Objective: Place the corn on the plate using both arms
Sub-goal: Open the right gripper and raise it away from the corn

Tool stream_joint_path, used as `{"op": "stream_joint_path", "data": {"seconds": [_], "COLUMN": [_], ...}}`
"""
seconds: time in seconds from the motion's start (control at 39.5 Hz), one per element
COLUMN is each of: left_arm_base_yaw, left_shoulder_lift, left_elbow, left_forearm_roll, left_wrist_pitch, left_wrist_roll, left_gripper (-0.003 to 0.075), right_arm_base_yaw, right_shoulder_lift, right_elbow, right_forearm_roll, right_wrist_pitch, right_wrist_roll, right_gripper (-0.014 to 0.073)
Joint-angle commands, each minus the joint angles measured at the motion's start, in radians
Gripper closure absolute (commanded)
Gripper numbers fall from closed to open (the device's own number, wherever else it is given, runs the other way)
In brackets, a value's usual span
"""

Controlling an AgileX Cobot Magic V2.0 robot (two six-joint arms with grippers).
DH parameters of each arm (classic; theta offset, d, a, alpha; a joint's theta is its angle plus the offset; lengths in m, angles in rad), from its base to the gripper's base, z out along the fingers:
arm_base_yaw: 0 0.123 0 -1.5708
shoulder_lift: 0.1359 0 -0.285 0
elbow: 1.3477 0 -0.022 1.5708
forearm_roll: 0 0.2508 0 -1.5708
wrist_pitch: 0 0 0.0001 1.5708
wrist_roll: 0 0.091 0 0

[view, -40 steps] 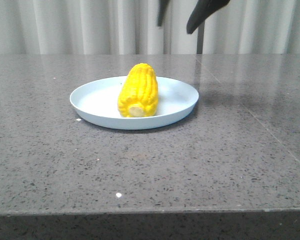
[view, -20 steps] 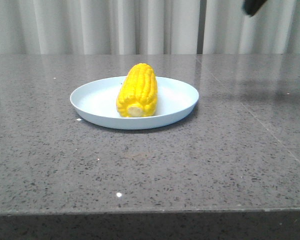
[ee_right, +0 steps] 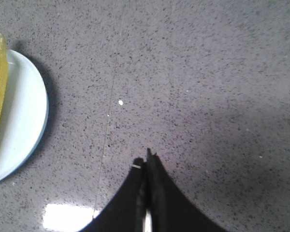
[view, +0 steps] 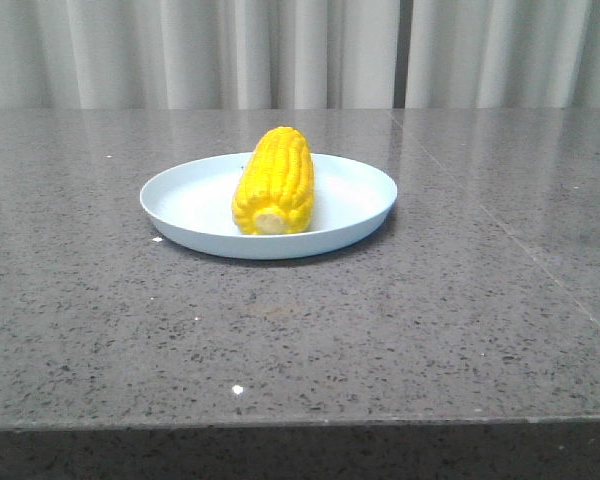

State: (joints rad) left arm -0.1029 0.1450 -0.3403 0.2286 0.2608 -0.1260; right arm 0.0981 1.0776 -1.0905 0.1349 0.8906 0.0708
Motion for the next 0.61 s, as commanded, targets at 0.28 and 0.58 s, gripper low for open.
{"op": "stream_joint_path", "data": {"seconds": [0.28, 0.58], "left_arm_base_yaw": [-0.007, -0.007], "left_shoulder_lift": [0.01, 0.01], "left_elbow": [-0.026, -0.026], "left_forearm_roll": [0.002, 0.002], "left_wrist_pitch": [-0.085, -0.085], "left_wrist_roll": [-0.006, -0.006], "left_gripper": [0.0741, 0.0741], "right_arm_base_yaw": [-0.008, -0.008], "right_shoulder_lift": [-0.507, -0.891], "right_elbow": [0.457, 0.717], "right_forearm_roll": [-0.128, -0.128], "right_wrist_pitch": [-0.382, -0.519], "right_wrist_roll": [-0.013, -0.013], "right_gripper": [0.0694, 0.0694]}}
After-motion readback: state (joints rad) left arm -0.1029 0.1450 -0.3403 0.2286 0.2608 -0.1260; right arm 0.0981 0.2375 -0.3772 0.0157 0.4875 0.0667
